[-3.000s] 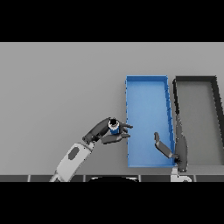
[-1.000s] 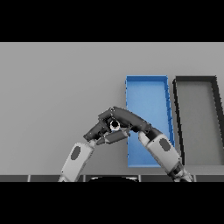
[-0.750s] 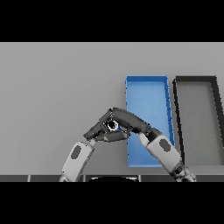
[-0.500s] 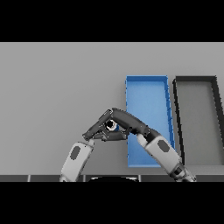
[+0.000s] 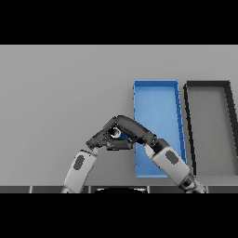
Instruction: Pick up the blue pipe and place it into the blue bin.
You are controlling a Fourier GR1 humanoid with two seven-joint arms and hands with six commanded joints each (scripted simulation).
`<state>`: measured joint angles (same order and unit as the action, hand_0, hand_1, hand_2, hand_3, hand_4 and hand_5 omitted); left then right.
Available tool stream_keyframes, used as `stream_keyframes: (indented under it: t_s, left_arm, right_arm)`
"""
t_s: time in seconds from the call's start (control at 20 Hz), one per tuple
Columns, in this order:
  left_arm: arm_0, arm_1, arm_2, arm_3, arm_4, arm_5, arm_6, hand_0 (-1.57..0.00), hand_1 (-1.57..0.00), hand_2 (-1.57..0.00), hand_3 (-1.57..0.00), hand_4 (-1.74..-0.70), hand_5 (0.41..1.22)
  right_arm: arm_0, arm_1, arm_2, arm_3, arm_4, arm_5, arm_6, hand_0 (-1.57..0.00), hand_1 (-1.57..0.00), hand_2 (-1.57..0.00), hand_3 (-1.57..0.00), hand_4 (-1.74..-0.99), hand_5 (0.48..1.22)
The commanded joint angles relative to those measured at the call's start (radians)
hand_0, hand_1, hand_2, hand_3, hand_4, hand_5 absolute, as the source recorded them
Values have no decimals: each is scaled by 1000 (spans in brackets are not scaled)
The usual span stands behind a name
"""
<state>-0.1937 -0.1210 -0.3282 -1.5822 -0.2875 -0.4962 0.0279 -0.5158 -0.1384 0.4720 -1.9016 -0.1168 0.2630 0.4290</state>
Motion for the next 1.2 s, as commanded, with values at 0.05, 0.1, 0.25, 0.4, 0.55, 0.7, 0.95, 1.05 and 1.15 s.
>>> stream_keyframes:
  t_s: [0.05, 0.1, 0.25, 0.4, 0.55, 0.7, 0.95, 1.05, 1.15]
  left_arm:
    - [10, -2, 10, -9, 15, 1, 11, -195, -179, -173, -156, -996, 770]
    - [6, -12, 12, 0, 17, 7, 16, -156, -143, -138, -124, -980, 704]
    - [12, -15, 26, 9, 30, 8, 40, -79, -73, -70, -63, -968, 567]
    - [8, -3, 29, 2, 21, 15, 38, -40, -37, -35, -32, -938, 495]
    - [16, -12, 16, 12, 5, 25, 45, -20, -18, -18, -16, -916, 474]
    - [13, -3, 17, 13, 5, 22, 35, -10, -9, -9, -8, -908, 456]
    - [18, -14, 10, -4, 11, 18, 85, -3, -2, -2, -2, -905, 435]
    - [8, -7, 20, -1, 12, 16, 103, -1, -1, -1, -1, -902, 432]
    - [3, 3, 24, -2, 15, 8, 102, 0, 0, 0, 0, -892, 428]
  right_arm:
    - [12, 4, -13, -5, 20, 13, 5, -1569, -1569, -1569, -1567, -1740, 1218]
    - [13, 13, -17, -11, 29, 18, 12, -1569, -1569, -1569, -1568, -1740, 1218]
    - [28, 52, -35, 2, 32, 38, 23, -1570, -1570, -1570, -1569, -1741, 1220]
    - [21, 90, -79, -1, -5, 59, 35, -1571, -1571, -1571, -1570, -1741, 1220]
    - [-9, 131, -143, -42, -105, 54, 136, -1571, -1571, -1571, -1571, -1741, 1221]
    - [-119, 96, -194, -16, -212, -27, 180, -1571, -1571, -1571, -1571, -1741, 1221]
    - [-396, -43, -326, 35, -417, -140, 171, -1571, -1571, -1571, -1571, -1741, 1221]
    - [-453, -93, -400, 55, -374, -181, 163, -1571, -1571, -1571, -1571, -1741, 1221]
    - [-493, -143, -454, 121, -343, -200, 181, -1571, -1571, -1571, -1571, -1741, 1221]
